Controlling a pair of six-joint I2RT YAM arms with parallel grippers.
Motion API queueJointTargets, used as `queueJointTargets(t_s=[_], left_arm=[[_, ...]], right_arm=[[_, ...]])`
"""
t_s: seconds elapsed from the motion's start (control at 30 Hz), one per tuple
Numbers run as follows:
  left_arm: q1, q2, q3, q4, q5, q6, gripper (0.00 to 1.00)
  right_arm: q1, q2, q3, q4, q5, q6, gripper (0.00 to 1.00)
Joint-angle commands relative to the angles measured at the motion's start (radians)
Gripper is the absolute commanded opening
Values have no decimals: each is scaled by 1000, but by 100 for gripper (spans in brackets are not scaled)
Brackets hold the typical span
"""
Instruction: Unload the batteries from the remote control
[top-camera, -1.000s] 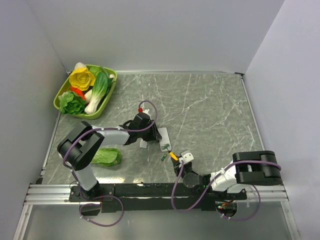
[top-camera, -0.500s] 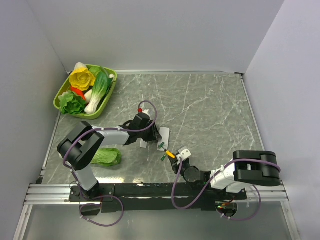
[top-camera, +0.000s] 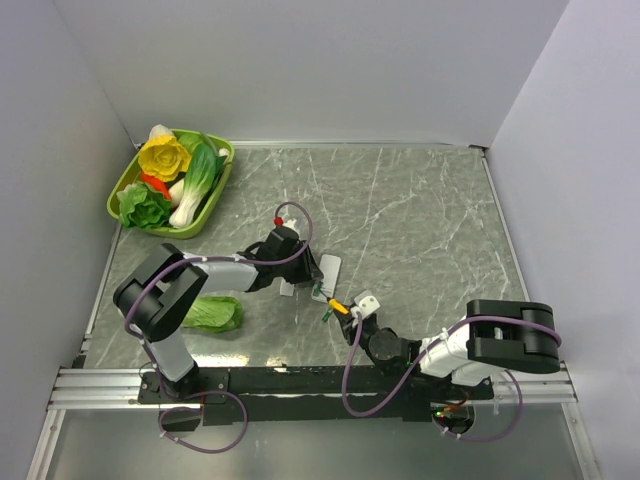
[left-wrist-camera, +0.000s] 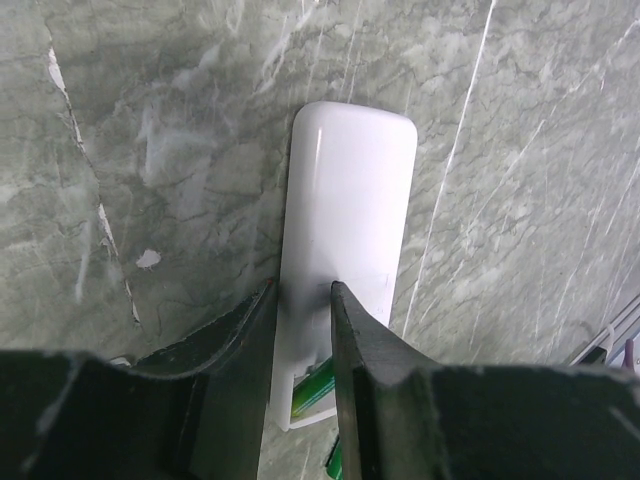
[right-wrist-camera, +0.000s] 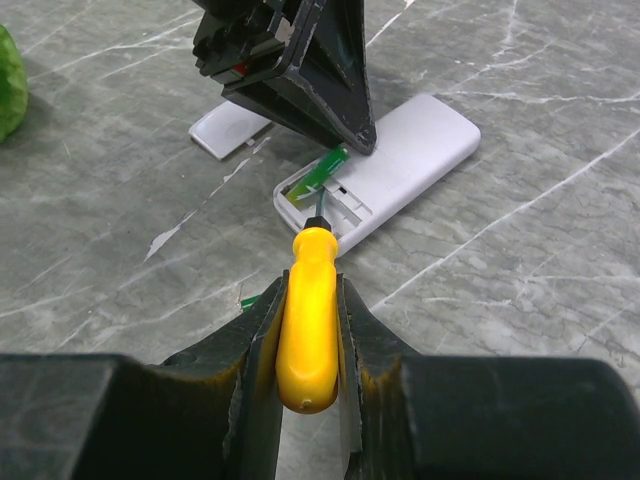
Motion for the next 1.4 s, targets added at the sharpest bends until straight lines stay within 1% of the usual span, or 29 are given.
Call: queueJointTargets(t_s=[0.0, 0.3, 0.57, 0.73, 0.9, 0.93, 1.03, 1.17, 1.23, 1.27, 1.3, 1.37], left_arm=[[0, -29, 15, -74, -21, 10, 34], [0, -58, 38, -110, -39, 5, 34], [0, -106, 55, -159, -83, 11, 34], [6, -129, 60, -195, -123, 14, 36], [35, -178, 52, -229, -129, 13, 37], [39, -187, 49, -232, -166, 11, 37], [53, -210, 47, -251, -183, 16, 37], [75, -233, 37, -258, -179, 21, 37], [76, -246, 27, -248, -168, 33, 37], [76, -250, 23, -240, -156, 39, 37], [76, -256, 12, -219, -142, 51, 38], [76, -264, 4, -205, -116, 76, 40]], right_arm=[[-21, -10, 35, 70, 17, -23, 0], [-22, -17, 35, 69, -3, -42, 0], [-24, -28, 37, 64, -13, -51, 0], [-33, -5, 55, 53, -49, -45, 0], [-33, 27, 88, 41, -76, -52, 0], [-33, 29, 95, 40, -81, -54, 0], [-35, 30, 114, 12, -90, -54, 0], [-33, 47, 121, 15, -93, -52, 0], [-33, 40, 117, 24, -87, -57, 0], [-33, 11, 118, 9, -82, -54, 0], [-33, -8, 129, -49, -69, -48, 0], [-35, -69, 129, -80, -58, -42, 0]])
